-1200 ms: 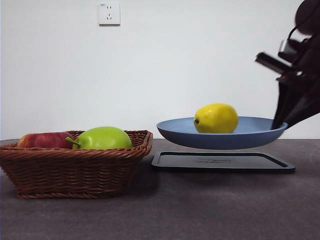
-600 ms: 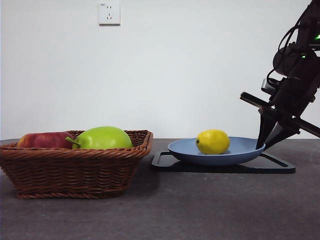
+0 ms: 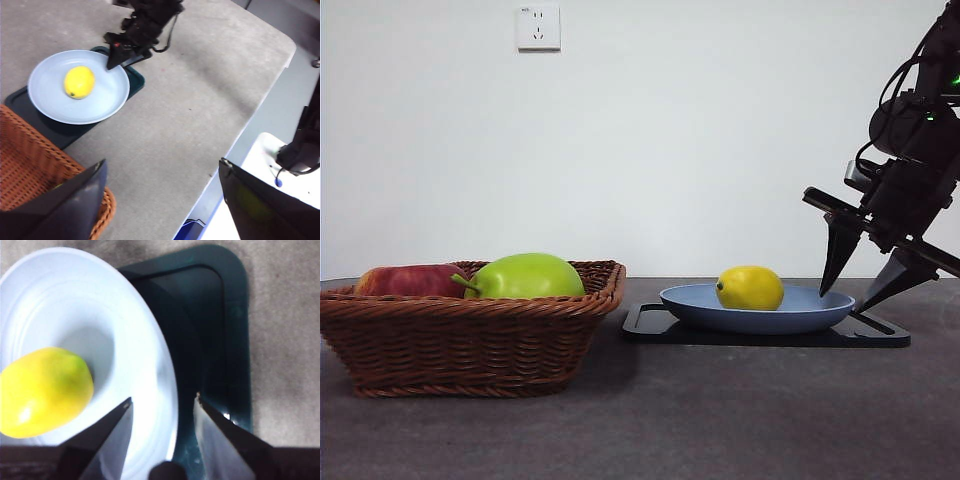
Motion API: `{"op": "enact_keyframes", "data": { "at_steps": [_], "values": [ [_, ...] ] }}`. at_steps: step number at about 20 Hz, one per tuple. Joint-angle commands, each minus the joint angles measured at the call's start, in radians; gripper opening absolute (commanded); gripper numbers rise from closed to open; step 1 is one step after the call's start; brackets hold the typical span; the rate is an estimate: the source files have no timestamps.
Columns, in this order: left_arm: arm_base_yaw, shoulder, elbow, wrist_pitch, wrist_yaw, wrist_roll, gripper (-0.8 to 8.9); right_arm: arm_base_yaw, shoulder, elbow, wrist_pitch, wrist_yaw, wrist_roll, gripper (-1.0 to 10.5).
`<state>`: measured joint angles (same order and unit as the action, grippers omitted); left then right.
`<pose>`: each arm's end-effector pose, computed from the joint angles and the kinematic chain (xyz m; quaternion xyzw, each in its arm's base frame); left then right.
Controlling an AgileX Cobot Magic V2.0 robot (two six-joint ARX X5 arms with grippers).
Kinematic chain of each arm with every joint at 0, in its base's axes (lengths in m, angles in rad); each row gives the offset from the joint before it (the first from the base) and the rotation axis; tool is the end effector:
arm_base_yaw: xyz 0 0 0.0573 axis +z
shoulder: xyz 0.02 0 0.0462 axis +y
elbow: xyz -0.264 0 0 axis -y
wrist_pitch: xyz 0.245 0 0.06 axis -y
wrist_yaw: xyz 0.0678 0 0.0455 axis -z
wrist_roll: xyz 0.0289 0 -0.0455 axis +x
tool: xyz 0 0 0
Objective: Take the lemon from the basket,put the lemon in the plate,hand out the plate
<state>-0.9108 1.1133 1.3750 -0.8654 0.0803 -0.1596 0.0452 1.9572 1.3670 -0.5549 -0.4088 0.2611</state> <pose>0.1233 -0.1626 0.4069 0.0526 0.3073 -0.4309 0.8468 0.3945 0.0293 0.1756 0.2037 0.5529 0.1182 0.7992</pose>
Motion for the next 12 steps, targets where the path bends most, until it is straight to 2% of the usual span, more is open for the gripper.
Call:
{"op": "enact_keyframes", "data": {
  "at_steps": [1,5,7,10,12],
  "values": [
    [-0.008,0.009,0.021,0.012,-0.01,0.034,3.87,-0.007,-0.027,0.026,-0.023,0.003,-0.029,2.2],
    [-0.005,0.028,0.021,0.013,-0.092,0.084,3.87,-0.006,-0.156,0.025,-0.149,0.103,-0.098,2.2],
    [-0.004,0.052,0.021,0.02,-0.182,0.122,3.71,0.028,-0.246,0.025,-0.237,0.139,-0.123,2.2],
    [0.005,0.097,0.021,0.021,-0.333,0.183,2.04,0.136,-0.398,0.023,-0.277,0.232,-0.163,1.3],
    [0.025,0.116,0.021,0.018,-0.449,0.189,0.8,0.227,-0.499,0.023,-0.277,0.268,-0.166,0.7]
  ]
}}
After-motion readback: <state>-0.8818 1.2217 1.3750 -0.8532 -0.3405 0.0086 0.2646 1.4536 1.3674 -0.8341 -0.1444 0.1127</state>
